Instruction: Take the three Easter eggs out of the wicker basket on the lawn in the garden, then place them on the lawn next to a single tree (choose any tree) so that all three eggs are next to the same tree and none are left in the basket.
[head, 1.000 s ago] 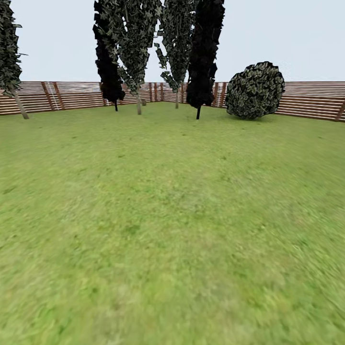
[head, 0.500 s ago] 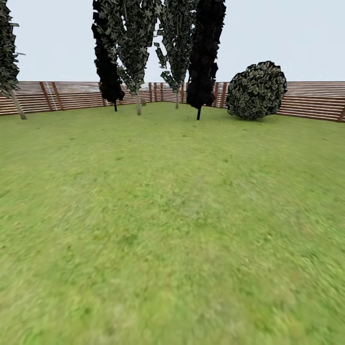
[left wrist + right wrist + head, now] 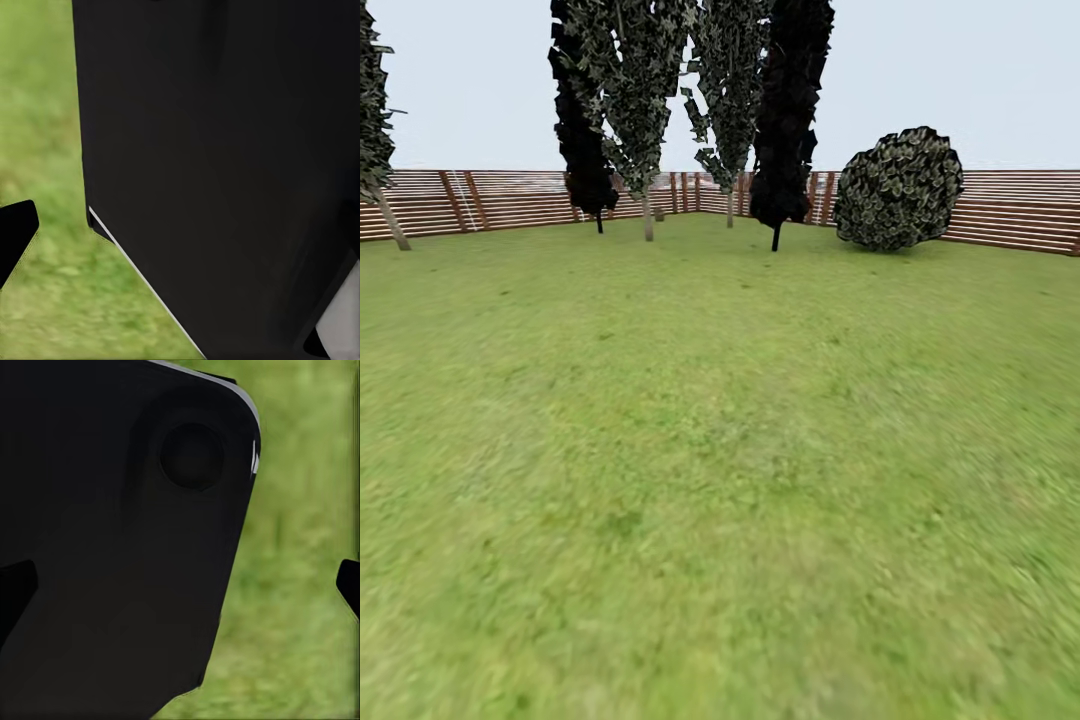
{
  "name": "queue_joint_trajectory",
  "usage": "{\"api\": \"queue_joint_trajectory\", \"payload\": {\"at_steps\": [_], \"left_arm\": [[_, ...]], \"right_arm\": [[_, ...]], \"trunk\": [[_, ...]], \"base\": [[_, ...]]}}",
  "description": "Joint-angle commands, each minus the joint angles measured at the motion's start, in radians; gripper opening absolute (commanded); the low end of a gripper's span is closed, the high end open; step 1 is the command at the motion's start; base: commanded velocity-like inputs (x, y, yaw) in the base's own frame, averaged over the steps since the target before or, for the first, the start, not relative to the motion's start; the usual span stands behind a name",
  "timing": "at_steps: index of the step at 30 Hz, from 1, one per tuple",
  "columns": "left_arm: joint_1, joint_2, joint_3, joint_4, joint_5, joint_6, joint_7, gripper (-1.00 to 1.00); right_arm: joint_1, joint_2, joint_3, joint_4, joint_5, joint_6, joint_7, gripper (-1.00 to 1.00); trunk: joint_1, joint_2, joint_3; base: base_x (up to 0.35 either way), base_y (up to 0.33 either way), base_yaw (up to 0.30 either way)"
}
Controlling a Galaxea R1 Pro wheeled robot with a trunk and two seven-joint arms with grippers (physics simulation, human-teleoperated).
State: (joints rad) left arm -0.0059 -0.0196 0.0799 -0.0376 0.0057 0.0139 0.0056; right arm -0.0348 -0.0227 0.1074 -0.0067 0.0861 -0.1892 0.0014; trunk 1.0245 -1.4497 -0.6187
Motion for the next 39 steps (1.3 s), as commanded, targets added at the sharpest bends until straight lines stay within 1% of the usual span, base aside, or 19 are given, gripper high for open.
{"api": "queue_joint_trajectory", "payload": {"at_steps": [1,39], "left_arm": [[0.0,0.0,0.008,-0.001,0.001,0.001,0.001,1.0],[0.0,0.0,0.008,-0.001,0.004,0.001,0.001,1.0]], "right_arm": [[-0.001,0.0,0.003,0.001,0.006,-0.003,0.0,1.0],[-0.001,-0.001,0.0,-0.01,0.001,0.0,-0.005,1.0]], "trunk": [[0.001,0.0,-0.001],[0.001,0.0,-0.001]], "base": [[0.331,0.0,0.0],[0.331,0.0,0.0]]}}
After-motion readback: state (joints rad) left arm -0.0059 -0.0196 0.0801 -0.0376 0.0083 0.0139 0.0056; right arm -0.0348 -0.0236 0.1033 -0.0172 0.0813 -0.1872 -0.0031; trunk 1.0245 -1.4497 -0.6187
